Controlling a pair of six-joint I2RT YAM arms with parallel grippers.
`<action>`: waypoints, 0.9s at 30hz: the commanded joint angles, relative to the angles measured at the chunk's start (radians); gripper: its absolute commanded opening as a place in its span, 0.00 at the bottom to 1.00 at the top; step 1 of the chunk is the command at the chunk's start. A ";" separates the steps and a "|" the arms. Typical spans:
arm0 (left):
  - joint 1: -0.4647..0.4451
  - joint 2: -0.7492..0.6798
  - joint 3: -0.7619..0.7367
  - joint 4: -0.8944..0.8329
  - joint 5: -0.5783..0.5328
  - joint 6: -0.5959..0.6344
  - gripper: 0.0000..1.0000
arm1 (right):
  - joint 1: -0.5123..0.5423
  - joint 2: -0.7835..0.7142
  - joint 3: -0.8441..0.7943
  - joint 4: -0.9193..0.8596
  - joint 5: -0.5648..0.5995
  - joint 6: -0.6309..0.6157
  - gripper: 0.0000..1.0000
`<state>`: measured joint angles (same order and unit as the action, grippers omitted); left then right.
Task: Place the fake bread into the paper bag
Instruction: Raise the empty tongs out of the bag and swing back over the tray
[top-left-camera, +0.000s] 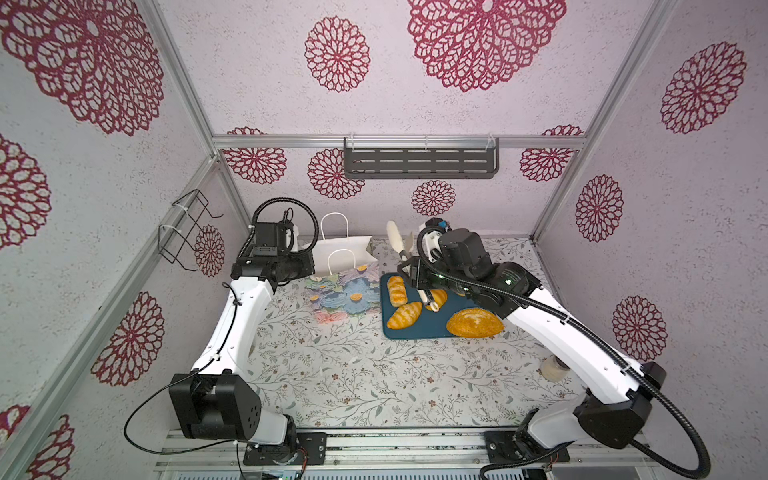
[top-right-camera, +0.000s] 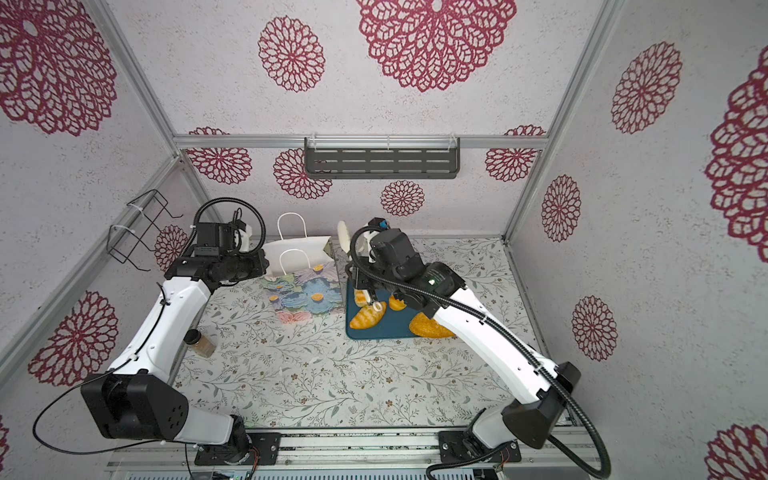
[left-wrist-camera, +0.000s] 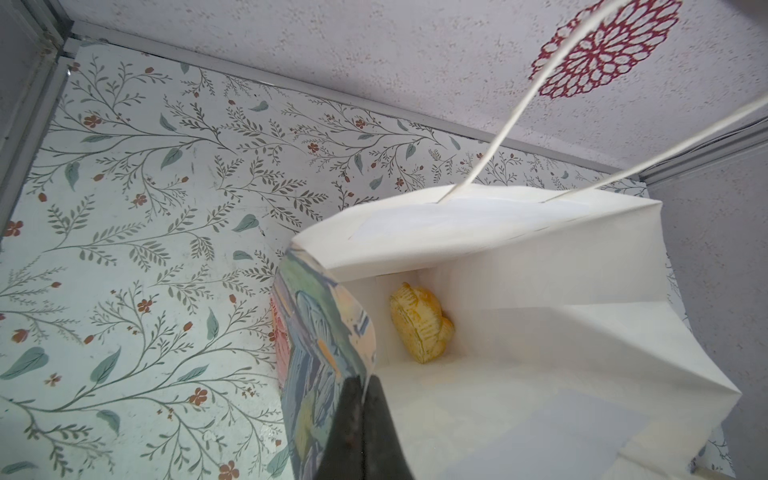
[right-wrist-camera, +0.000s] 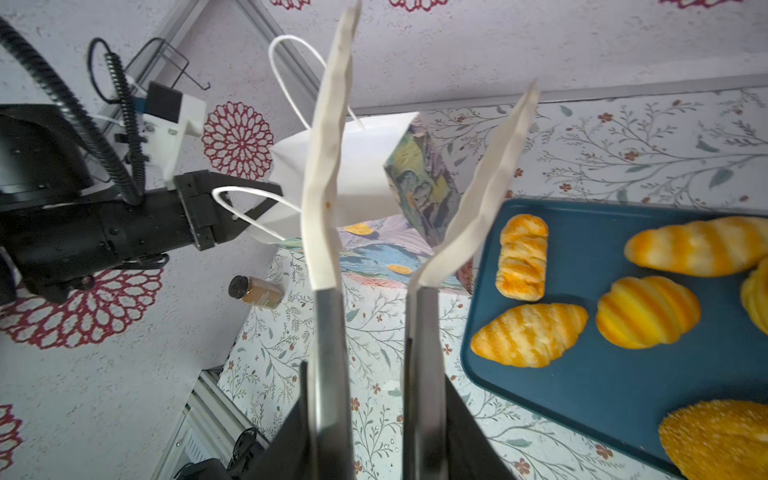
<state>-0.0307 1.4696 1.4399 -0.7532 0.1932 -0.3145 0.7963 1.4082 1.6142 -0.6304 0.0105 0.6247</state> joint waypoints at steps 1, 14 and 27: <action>-0.010 -0.015 -0.013 -0.010 0.004 0.005 0.00 | -0.028 -0.118 -0.072 0.072 0.060 0.054 0.39; -0.021 -0.020 -0.019 -0.006 0.000 0.002 0.00 | -0.054 -0.291 -0.242 -0.037 0.119 0.128 0.39; -0.028 -0.025 -0.019 -0.006 -0.002 0.003 0.00 | -0.066 -0.347 -0.310 -0.171 0.145 0.230 0.40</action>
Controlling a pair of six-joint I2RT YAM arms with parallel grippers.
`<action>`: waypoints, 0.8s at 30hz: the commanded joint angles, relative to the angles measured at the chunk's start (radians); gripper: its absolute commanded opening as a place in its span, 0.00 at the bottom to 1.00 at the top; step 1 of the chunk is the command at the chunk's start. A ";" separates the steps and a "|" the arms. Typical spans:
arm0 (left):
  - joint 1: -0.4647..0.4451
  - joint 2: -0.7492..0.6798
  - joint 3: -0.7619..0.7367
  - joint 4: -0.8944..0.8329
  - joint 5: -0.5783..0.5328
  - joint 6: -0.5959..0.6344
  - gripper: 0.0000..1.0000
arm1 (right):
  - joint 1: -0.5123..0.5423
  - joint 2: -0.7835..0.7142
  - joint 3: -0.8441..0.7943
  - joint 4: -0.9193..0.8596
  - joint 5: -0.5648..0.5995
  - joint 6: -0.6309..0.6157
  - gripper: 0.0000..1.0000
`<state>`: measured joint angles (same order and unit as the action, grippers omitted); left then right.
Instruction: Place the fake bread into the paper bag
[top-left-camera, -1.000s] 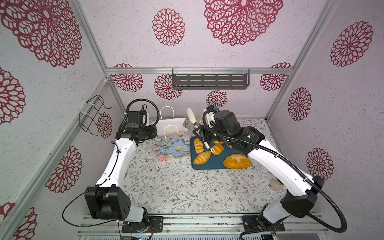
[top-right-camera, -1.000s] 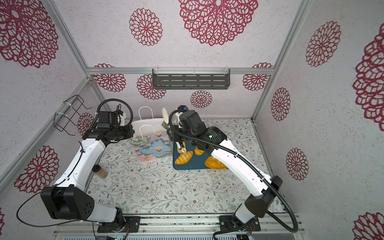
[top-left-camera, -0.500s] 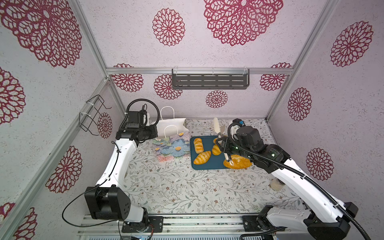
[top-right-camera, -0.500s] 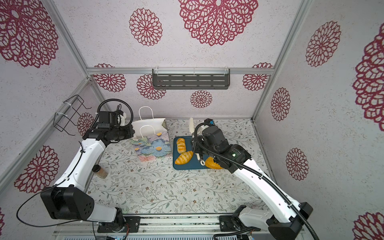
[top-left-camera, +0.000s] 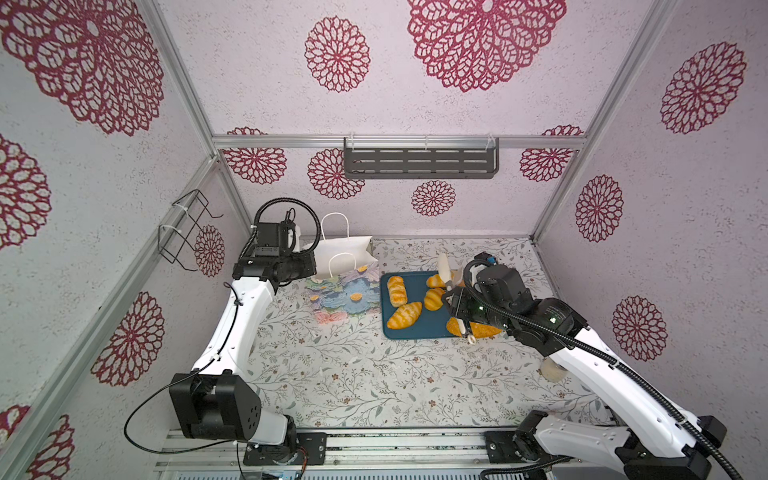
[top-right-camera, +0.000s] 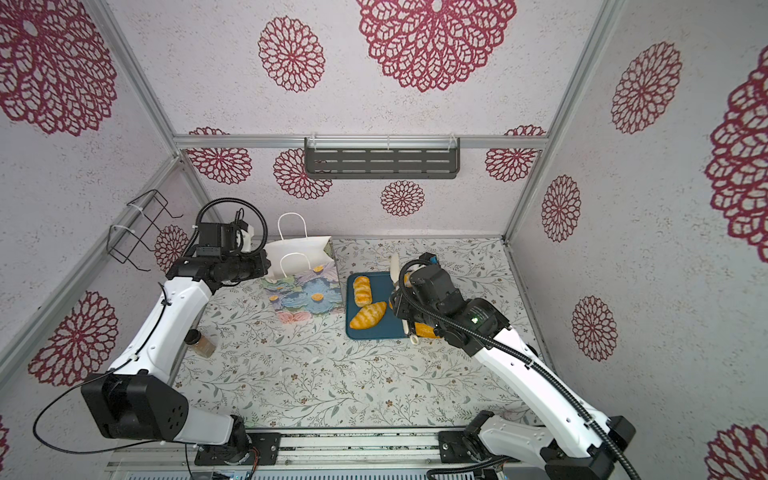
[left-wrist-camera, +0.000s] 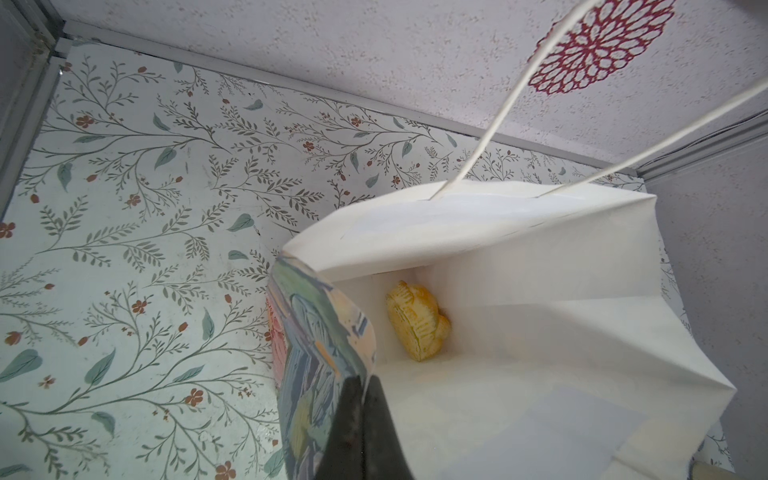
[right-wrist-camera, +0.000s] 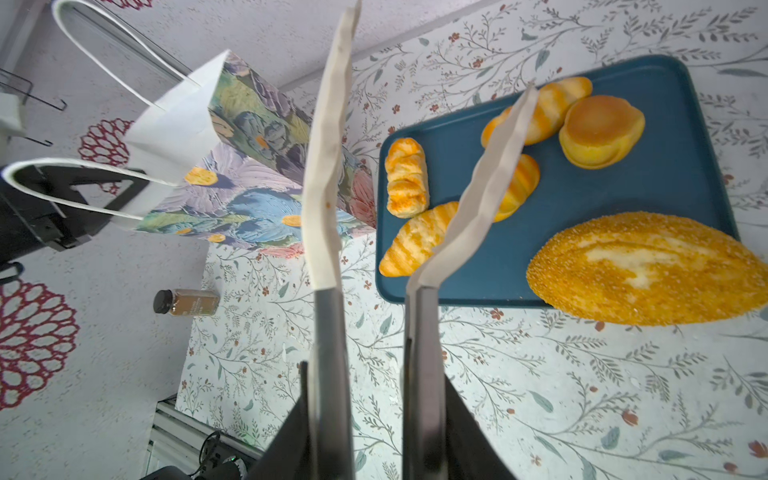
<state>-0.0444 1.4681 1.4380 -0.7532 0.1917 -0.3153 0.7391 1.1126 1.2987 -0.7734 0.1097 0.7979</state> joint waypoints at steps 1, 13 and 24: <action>-0.017 -0.023 -0.018 -0.006 0.000 0.003 0.00 | -0.010 -0.058 -0.001 -0.047 0.053 0.070 0.40; -0.038 -0.021 -0.023 -0.005 -0.033 0.012 0.00 | -0.028 -0.102 -0.053 -0.269 0.113 0.228 0.41; -0.038 -0.022 -0.030 0.005 -0.036 0.010 0.00 | -0.062 -0.051 -0.069 -0.411 0.012 0.246 0.42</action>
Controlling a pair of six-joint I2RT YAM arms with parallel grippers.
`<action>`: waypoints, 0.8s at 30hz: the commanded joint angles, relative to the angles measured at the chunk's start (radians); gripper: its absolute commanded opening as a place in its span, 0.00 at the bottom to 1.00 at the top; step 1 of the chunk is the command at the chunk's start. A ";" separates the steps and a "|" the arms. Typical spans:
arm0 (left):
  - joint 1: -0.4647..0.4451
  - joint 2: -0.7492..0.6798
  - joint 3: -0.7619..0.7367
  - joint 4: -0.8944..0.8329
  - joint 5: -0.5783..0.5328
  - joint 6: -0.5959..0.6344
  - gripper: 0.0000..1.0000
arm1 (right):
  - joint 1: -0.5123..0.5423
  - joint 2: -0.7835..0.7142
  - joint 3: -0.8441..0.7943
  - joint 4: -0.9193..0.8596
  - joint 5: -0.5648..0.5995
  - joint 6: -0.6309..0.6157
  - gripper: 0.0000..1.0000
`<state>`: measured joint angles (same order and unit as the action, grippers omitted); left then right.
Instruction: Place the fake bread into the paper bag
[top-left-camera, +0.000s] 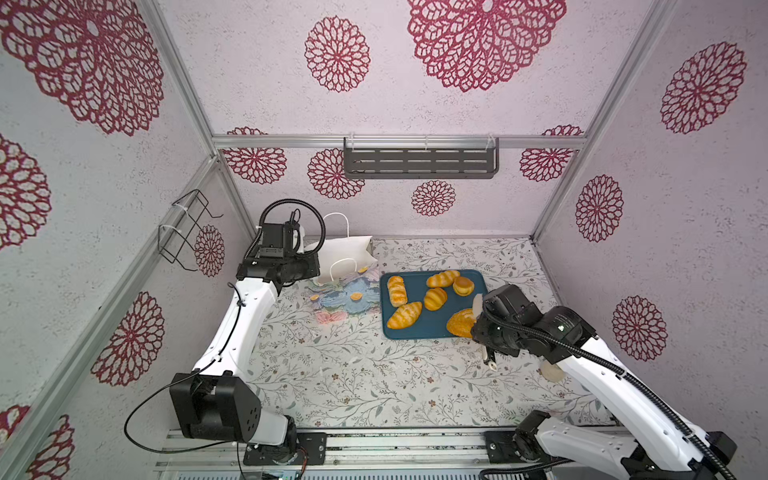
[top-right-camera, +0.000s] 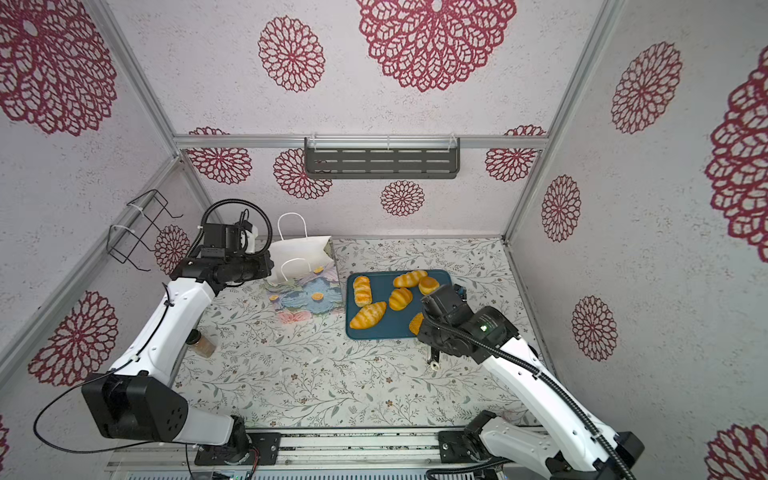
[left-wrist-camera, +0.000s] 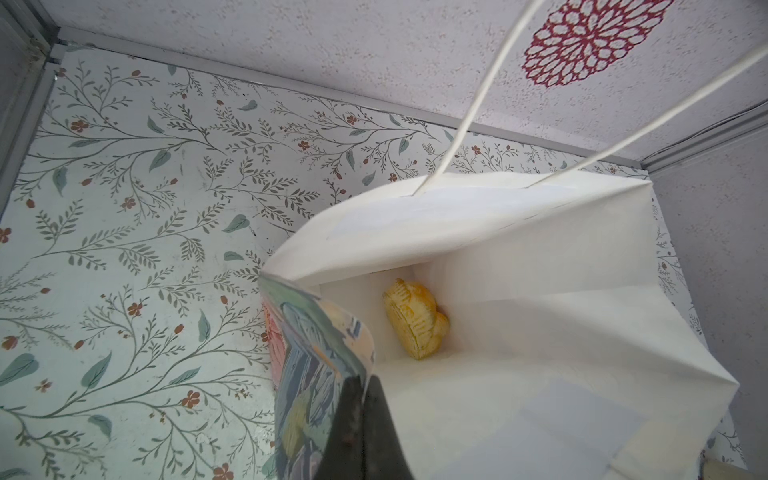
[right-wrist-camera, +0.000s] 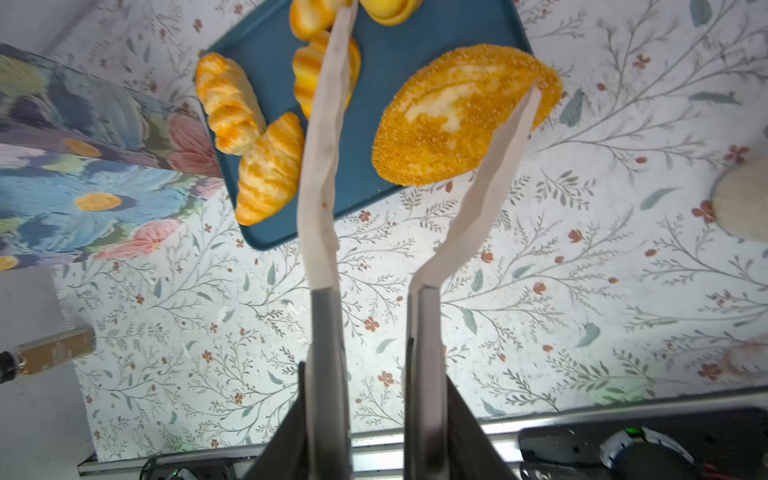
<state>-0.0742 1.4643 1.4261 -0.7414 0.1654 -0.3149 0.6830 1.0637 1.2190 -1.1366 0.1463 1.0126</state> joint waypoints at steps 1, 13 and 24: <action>-0.008 -0.018 -0.018 -0.006 -0.010 0.008 0.00 | -0.008 -0.005 -0.002 -0.038 -0.041 0.035 0.43; -0.009 -0.004 -0.010 -0.015 0.010 0.001 0.00 | -0.077 0.030 -0.092 0.043 -0.159 0.006 0.45; -0.009 -0.009 -0.015 -0.006 0.005 0.002 0.00 | -0.159 0.079 -0.114 0.064 -0.213 -0.060 0.46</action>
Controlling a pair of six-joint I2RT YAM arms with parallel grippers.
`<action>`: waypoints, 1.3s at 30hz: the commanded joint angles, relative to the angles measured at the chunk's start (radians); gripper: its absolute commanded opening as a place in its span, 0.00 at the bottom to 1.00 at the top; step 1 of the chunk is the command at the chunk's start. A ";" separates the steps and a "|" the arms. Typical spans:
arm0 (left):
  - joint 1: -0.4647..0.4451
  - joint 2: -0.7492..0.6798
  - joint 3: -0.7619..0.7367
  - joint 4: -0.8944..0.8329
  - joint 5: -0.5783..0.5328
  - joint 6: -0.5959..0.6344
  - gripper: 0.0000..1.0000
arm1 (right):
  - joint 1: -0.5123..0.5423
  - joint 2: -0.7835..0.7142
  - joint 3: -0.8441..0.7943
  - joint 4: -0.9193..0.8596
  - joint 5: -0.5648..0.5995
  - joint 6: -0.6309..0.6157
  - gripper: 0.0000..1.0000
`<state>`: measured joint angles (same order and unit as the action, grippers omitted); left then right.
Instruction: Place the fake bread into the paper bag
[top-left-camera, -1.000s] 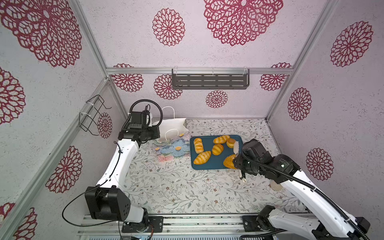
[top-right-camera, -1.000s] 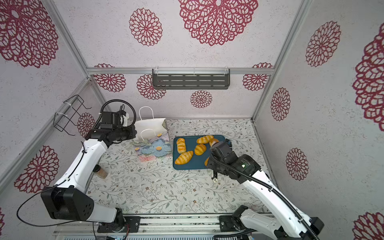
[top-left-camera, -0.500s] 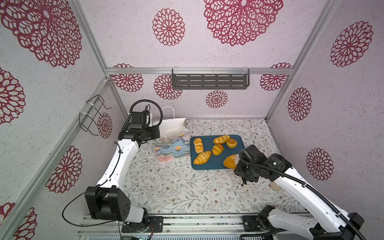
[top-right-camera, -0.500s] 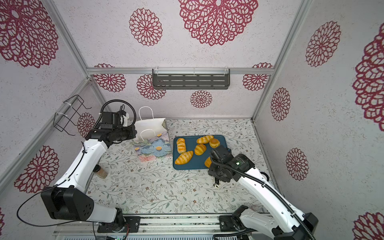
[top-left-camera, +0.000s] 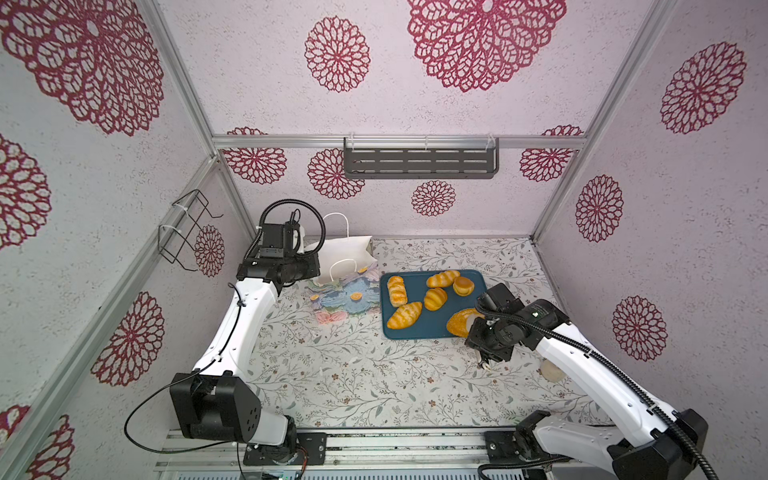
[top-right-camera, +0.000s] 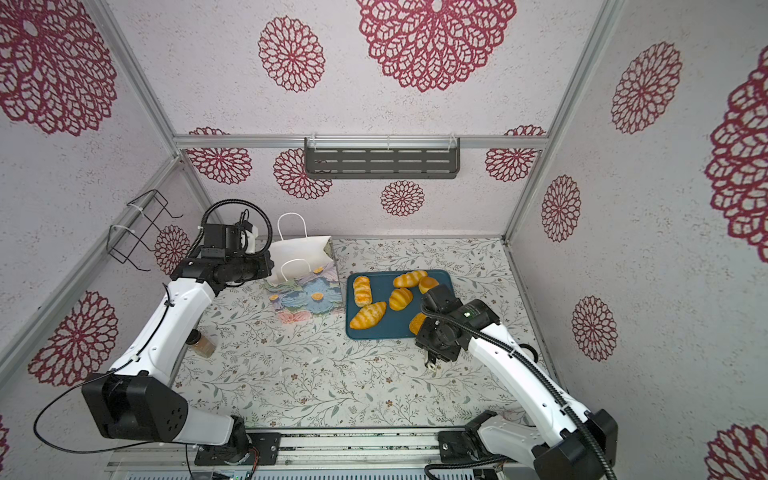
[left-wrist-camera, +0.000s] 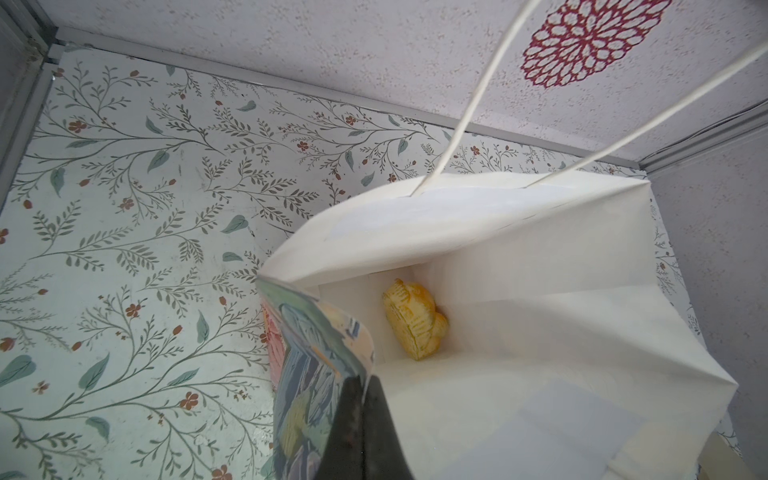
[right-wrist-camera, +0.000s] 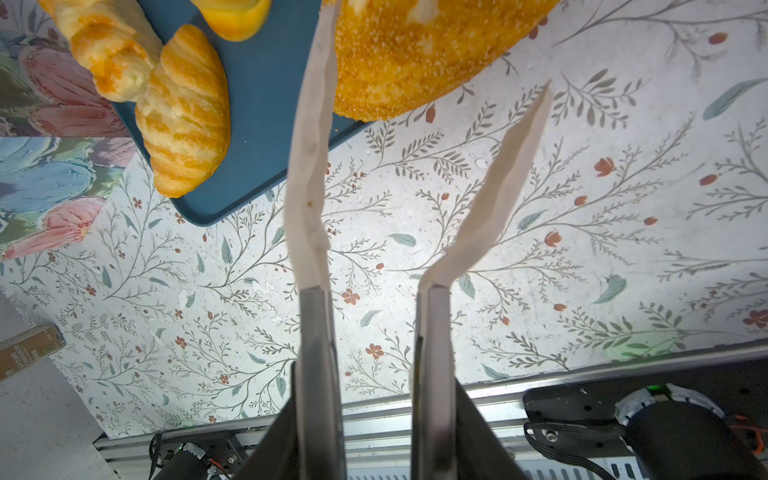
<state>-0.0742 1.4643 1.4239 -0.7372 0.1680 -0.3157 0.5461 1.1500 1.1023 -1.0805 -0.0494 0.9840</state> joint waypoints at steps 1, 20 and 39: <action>-0.009 -0.009 -0.013 -0.011 0.002 0.003 0.00 | -0.033 -0.006 -0.003 0.016 -0.024 -0.036 0.46; -0.010 -0.001 -0.013 -0.012 0.012 0.000 0.00 | -0.158 0.122 0.012 0.094 -0.115 -0.164 0.48; -0.015 -0.001 -0.013 -0.011 0.014 0.000 0.00 | -0.252 0.194 0.005 0.164 -0.190 -0.233 0.48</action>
<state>-0.0761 1.4643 1.4239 -0.7372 0.1711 -0.3183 0.3103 1.3411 1.0752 -0.9390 -0.2394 0.7784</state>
